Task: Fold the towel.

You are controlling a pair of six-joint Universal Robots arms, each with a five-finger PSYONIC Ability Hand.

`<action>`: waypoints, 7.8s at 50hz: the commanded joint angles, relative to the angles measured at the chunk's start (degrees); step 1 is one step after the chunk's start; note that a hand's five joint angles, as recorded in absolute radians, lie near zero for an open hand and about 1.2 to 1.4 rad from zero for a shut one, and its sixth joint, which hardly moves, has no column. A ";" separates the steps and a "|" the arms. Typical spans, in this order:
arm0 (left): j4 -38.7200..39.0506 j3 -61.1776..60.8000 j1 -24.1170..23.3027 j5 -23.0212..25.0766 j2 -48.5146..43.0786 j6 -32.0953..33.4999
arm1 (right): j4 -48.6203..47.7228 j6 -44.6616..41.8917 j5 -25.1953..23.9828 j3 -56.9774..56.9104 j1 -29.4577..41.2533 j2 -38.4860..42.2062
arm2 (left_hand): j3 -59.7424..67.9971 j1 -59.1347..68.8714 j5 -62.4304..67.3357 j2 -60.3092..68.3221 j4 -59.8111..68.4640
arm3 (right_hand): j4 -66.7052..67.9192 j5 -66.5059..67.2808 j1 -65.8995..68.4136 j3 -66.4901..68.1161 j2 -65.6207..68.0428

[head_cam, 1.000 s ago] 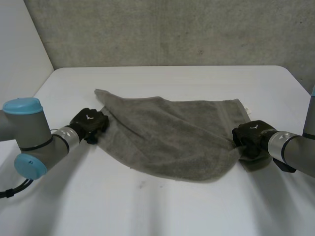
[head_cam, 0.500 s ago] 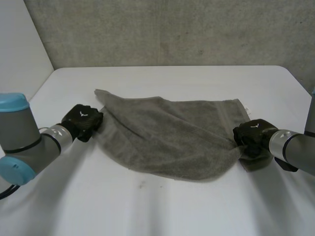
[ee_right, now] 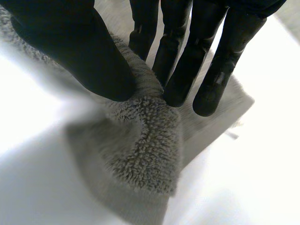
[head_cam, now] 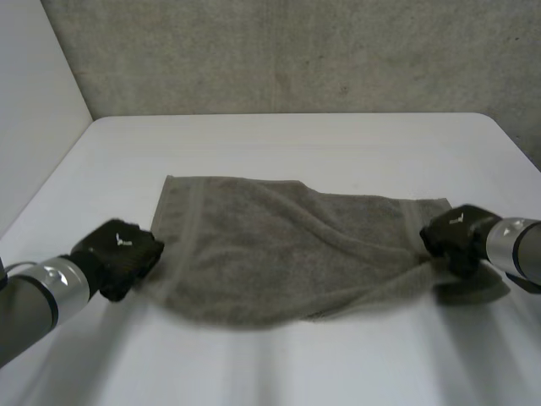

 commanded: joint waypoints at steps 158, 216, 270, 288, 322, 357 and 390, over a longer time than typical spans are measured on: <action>21.09 4.88 1.26 0.15 -11.02 -17.09 | -36.82 17.63 7.12 -4.03 6.87 11.98 | 10.39 13.42 11.40 10.34 10.25 | 12.42 13.18 24.49 12.58 12.95; 20.74 25.31 -0.40 -1.25 -12.33 -17.17 | -21.06 5.05 1.84 -15.33 2.90 1.76 | 10.39 13.42 11.40 10.34 10.25 | 12.42 13.18 24.49 12.58 12.95; 33.30 -5.84 3.11 5.34 -4.16 -17.96 | -21.78 17.98 -7.12 16.43 0.01 0.01 | 10.39 13.42 11.40 10.34 10.25 | -23.32 -22.56 -11.25 -23.16 -22.79; 33.30 -6.37 2.93 5.17 -3.19 -18.14 | -33.31 21.14 -5.37 27.26 -2.01 -6.41 | 10.39 13.42 11.40 10.34 10.25 | -26.55 -25.78 -14.47 -26.38 -26.01; 34.01 -2.85 8.47 3.59 -0.64 -18.49 | -26.89 26.86 -6.94 29.54 -0.52 -17.05 | 10.39 13.42 11.40 10.34 10.25 | -29.91 -29.15 -17.84 -29.75 -29.38; 33.30 -3.38 7.94 2.44 0.06 -21.48 | -41.66 23.78 6.77 28.22 7.57 -5.44 | 10.39 13.42 11.40 10.34 10.25 | -9.05 -8.29 3.02 -8.89 -8.52; 2.82 22.10 6.63 2.97 21.52 -27.46 | 14.14 2.26 -0.35 -18.35 -0.43 -26.48 | 10.39 13.42 11.40 10.34 10.25 | 12.42 13.18 24.49 12.58 12.95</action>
